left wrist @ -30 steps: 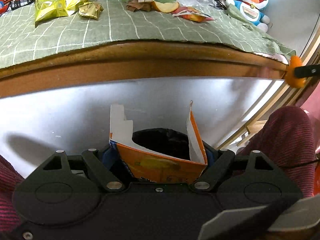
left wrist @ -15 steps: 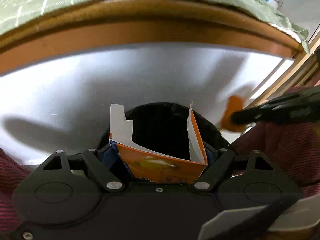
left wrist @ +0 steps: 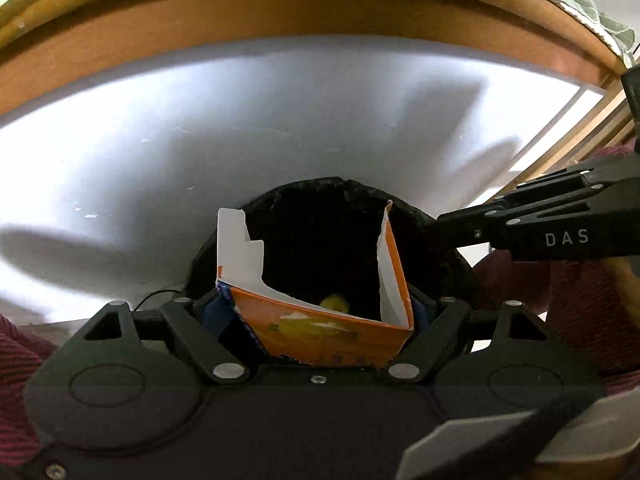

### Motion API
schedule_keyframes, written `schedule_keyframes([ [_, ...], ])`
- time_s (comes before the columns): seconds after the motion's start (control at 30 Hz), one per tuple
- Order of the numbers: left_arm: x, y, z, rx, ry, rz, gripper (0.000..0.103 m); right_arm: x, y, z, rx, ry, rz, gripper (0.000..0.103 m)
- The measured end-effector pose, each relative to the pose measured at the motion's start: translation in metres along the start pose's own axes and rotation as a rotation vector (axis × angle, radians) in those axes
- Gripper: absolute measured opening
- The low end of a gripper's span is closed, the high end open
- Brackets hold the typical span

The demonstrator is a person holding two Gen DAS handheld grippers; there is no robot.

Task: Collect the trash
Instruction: 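Open the left gripper to drop the orange box into the bag, then grasp the small gold foil wrapper with the left gripper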

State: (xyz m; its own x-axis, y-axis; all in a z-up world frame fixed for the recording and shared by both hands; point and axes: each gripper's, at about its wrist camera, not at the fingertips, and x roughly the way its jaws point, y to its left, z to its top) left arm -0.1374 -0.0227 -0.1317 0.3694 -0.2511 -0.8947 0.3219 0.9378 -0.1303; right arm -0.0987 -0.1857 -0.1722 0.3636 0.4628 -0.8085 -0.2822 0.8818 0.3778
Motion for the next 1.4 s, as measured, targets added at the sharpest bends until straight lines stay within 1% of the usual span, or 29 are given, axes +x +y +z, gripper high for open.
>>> schedule_keyframes([
  [0.03,0.0,0.0,0.0,0.001,-0.002,-0.002,0.086,0.0,0.0,0.0,0.001,-0.003,-0.001,0.034],
  [0.1,0.0,0.001,-0.001,-0.005,0.002,-0.004,0.088,-0.001,0.0,-0.002,0.0,-0.009,-0.001,0.043],
  [0.23,-0.001,0.003,-0.001,-0.021,0.004,-0.002,0.09,-0.001,0.001,-0.001,-0.001,-0.022,-0.004,0.047],
  [0.33,-0.006,0.006,-0.001,-0.026,-0.016,-0.004,0.093,-0.005,0.003,-0.001,-0.003,-0.035,-0.006,0.052],
  [0.47,-0.016,0.008,0.0,-0.03,-0.048,-0.008,0.096,-0.01,0.005,0.001,-0.006,-0.055,-0.009,0.055],
  [0.63,-0.034,0.005,0.001,-0.023,-0.099,0.0,0.096,-0.022,0.011,0.003,-0.02,-0.096,-0.015,0.062],
  [0.77,-0.06,0.007,0.002,0.002,-0.175,0.003,0.097,-0.039,0.018,0.008,-0.047,-0.155,-0.006,0.067],
  [0.93,-0.106,0.012,0.006,0.034,-0.333,0.018,0.101,-0.078,0.029,0.017,-0.099,-0.281,0.026,0.079],
  [1.07,-0.14,0.019,0.016,0.02,-0.458,0.037,0.102,-0.105,0.035,0.027,-0.137,-0.38,0.028,0.084],
  [1.2,-0.164,0.03,0.027,0.007,-0.564,0.063,0.102,-0.125,0.039,0.039,-0.173,-0.478,0.009,0.087],
  [1.3,-0.166,0.032,0.043,-0.006,-0.603,0.105,0.102,-0.133,0.041,0.048,-0.197,-0.541,-0.025,0.088],
  [1.4,-0.165,0.037,0.059,-0.042,-0.64,0.148,0.102,-0.136,0.04,0.061,-0.195,-0.606,-0.084,0.089],
])
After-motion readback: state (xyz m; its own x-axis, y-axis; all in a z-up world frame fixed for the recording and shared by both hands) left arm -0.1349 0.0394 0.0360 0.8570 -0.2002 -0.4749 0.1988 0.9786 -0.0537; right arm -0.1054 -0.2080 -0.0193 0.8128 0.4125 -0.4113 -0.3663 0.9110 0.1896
